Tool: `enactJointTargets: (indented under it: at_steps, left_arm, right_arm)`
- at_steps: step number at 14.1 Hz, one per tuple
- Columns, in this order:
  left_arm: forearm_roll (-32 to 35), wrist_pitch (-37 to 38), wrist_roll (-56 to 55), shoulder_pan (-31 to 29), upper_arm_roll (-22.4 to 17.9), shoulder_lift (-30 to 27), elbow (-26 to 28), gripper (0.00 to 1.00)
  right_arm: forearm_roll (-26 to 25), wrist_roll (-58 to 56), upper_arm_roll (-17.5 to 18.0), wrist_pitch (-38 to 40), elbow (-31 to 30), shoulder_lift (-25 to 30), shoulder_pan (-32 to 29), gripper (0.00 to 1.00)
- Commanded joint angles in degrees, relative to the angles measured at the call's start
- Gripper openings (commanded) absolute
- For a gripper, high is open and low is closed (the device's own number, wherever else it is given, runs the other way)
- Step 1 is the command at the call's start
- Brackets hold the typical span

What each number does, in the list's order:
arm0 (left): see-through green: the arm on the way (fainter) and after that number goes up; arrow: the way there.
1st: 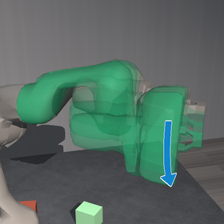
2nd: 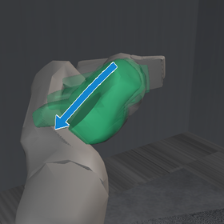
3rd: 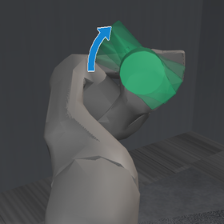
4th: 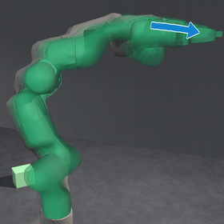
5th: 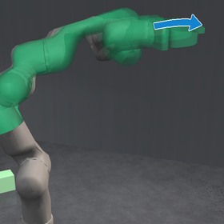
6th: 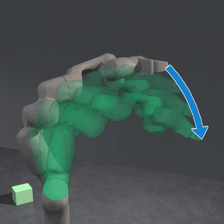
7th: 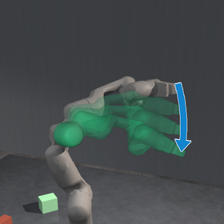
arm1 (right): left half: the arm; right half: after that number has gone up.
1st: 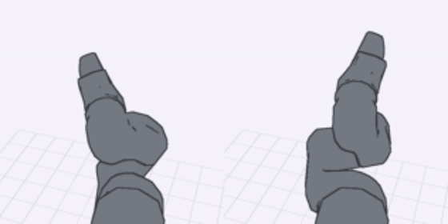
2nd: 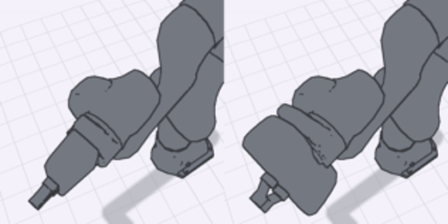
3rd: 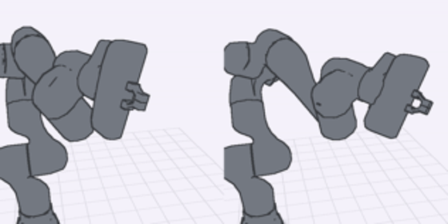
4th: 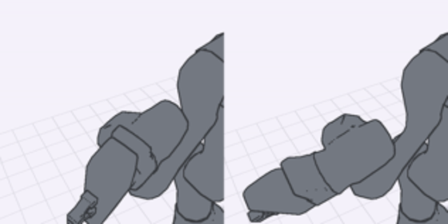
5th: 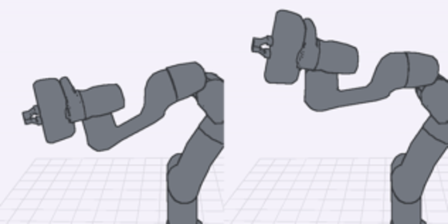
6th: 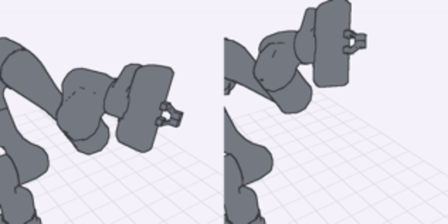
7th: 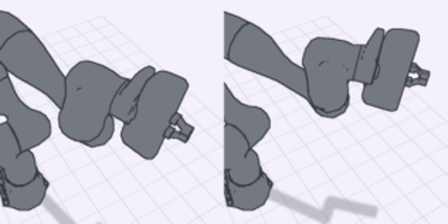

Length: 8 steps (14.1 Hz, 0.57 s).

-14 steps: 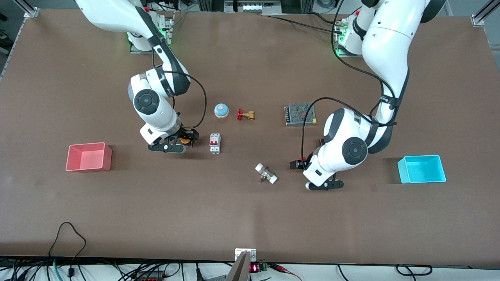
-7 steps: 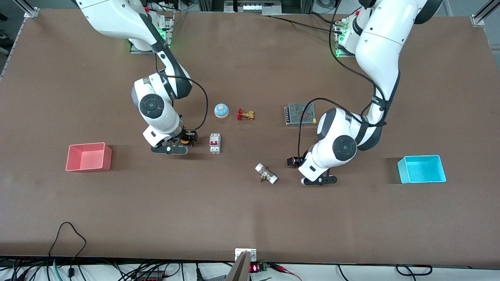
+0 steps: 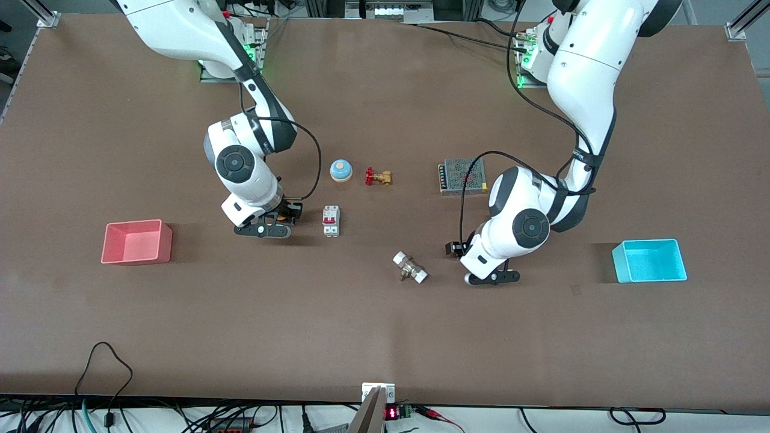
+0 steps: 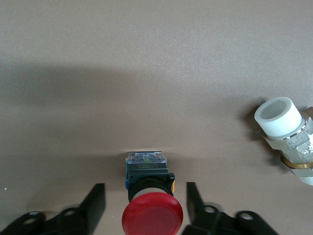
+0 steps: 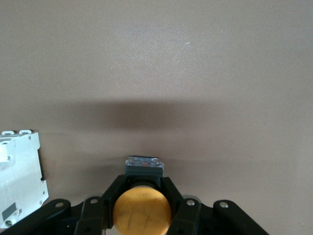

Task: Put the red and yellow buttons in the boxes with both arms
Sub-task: 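Close both grippers on the yellow and red buttons, then carry the buttons with both grippers over the pink and cyan boxes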

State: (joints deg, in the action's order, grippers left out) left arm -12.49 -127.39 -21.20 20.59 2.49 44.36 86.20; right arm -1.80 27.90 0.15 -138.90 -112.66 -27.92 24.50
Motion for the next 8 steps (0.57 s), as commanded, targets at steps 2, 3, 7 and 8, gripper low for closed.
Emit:
enactJointTargets:
  at_steps: [2, 3, 7, 8]
  left_arm:
    - [-0.7, -0.7, 0.0, 0.9, -0.9, -0.9, 0.7, 0.07]
    - [-0.7, -0.6, 0.9, 0.9, -0.9, -1.1, 0.4, 0.02]
    - [0.4, 5.2, 6.2, 0.2, -4.1, -6.5, 0.6, 0.0]
    - [2.4, 9.3, 8.9, -0.2, -5.7, -8.4, 0.6, 0.0]
  right_arm:
    - [-0.2, -4.1, -0.1, 2.3, 2.5, 2.9, -2.3, 0.04]
    - [0.4, -8.7, -0.3, 6.9, 3.8, 5.2, -4.5, 0.04]
    - [1.7, -28.2, -0.7, 18.9, 7.3, 12.5, -15.6, 0.04]
    - [1.7, -32.8, -2.0, 20.0, 8.1, 12.9, -18.3, 0.04]
